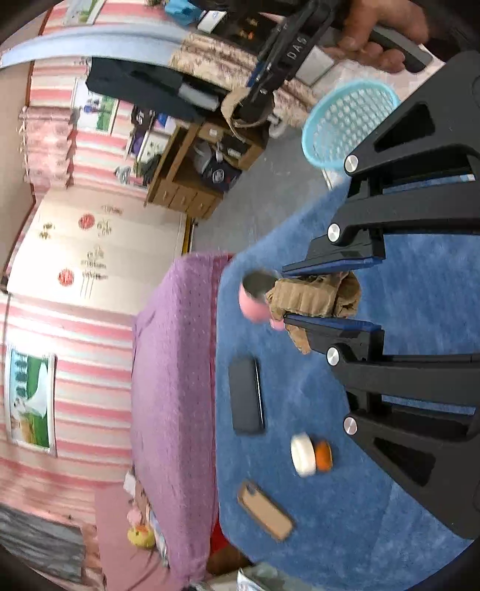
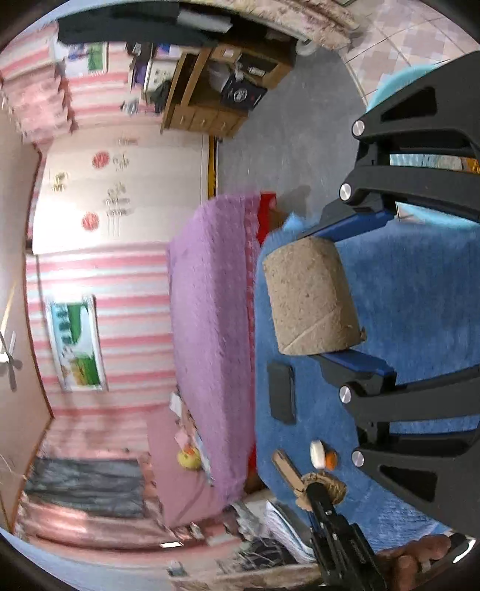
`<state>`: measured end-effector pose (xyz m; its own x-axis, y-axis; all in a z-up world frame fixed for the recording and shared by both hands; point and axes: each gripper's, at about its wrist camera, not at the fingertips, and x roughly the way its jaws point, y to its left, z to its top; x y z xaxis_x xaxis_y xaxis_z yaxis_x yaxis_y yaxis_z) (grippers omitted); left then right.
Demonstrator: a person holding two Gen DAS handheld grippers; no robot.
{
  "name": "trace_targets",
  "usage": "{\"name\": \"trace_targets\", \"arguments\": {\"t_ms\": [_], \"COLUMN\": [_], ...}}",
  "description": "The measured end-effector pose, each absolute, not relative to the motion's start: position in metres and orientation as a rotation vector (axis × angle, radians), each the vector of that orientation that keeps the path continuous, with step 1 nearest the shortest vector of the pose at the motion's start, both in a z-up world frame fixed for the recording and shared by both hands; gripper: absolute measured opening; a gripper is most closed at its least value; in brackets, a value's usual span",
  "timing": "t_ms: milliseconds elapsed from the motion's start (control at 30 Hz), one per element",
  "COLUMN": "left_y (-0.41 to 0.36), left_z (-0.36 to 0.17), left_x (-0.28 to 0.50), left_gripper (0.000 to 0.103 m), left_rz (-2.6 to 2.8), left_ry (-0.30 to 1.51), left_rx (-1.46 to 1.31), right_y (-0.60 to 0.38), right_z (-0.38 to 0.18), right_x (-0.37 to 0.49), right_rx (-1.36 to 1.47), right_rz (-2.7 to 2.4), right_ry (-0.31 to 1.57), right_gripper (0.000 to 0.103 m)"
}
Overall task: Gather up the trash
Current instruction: 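Carry the cardboard roll and brown paper over the basket and open both tools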
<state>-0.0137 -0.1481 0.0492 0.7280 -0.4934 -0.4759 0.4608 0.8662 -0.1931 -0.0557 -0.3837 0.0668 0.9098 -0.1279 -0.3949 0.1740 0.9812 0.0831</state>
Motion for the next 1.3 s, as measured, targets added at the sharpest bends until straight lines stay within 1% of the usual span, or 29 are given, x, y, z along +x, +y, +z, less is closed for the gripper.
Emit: {"name": "trace_targets", "arguments": {"t_ms": [300,667,767,800,833,867,900,933,1033,1067,1100,1167,1300], "left_y": [-0.251,-0.356,-0.38,-0.387,-0.396,-0.401,-0.403,-0.402,-0.393,-0.388,-0.383,-0.366,-0.315], "left_z": [0.065,0.035,0.025,0.022,0.018,0.016,0.015,0.014,0.015,0.016,0.016,0.019,0.025], "left_x": [-0.032,-0.053,-0.059,-0.06,-0.062,-0.063,-0.063,-0.063,-0.057,-0.055,-0.053,-0.047,-0.033], "left_gripper": [0.019,0.02,0.021,0.024,0.044,0.059,0.079,0.082,0.082,0.082,0.082,0.082,0.084], "left_rz": [-0.662,-0.809,-0.847,-0.861,-0.877,-0.886,-0.879,-0.867,-0.851,-0.84,-0.827,-0.792,-0.699], "left_ry": [0.525,0.6,0.632,0.644,0.652,0.66,0.66,0.654,0.653,0.65,0.645,0.636,0.607], "left_rx": [0.006,0.056,0.071,0.077,0.085,0.085,0.075,0.053,0.033,0.038,0.039,0.026,0.017], "right_y": [-0.45,-0.501,-0.504,-0.506,-0.507,-0.508,-0.511,-0.51,-0.509,-0.508,-0.506,-0.501,-0.495], "right_z": [0.07,0.062,0.064,0.064,0.064,0.064,0.064,0.063,0.062,0.062,0.061,0.06,0.062], "right_x": [-0.095,-0.119,-0.119,-0.122,-0.123,-0.124,-0.127,-0.127,-0.124,-0.123,-0.121,-0.118,-0.114], "right_rx": [0.166,0.219,0.233,0.238,0.243,0.249,0.252,0.251,0.243,0.238,0.228,0.199,0.209], "right_rz": [-0.306,-0.416,-0.422,-0.427,-0.429,-0.428,-0.429,-0.431,-0.428,-0.43,-0.438,-0.47,-0.462], "right_ry": [0.383,0.382,0.373,0.369,0.365,0.36,0.359,0.36,0.372,0.38,0.388,0.398,0.394], "right_gripper": [0.053,0.053,0.054,0.054,0.054,0.054,0.054,0.054,0.054,0.057,0.07,0.079,0.079]}}
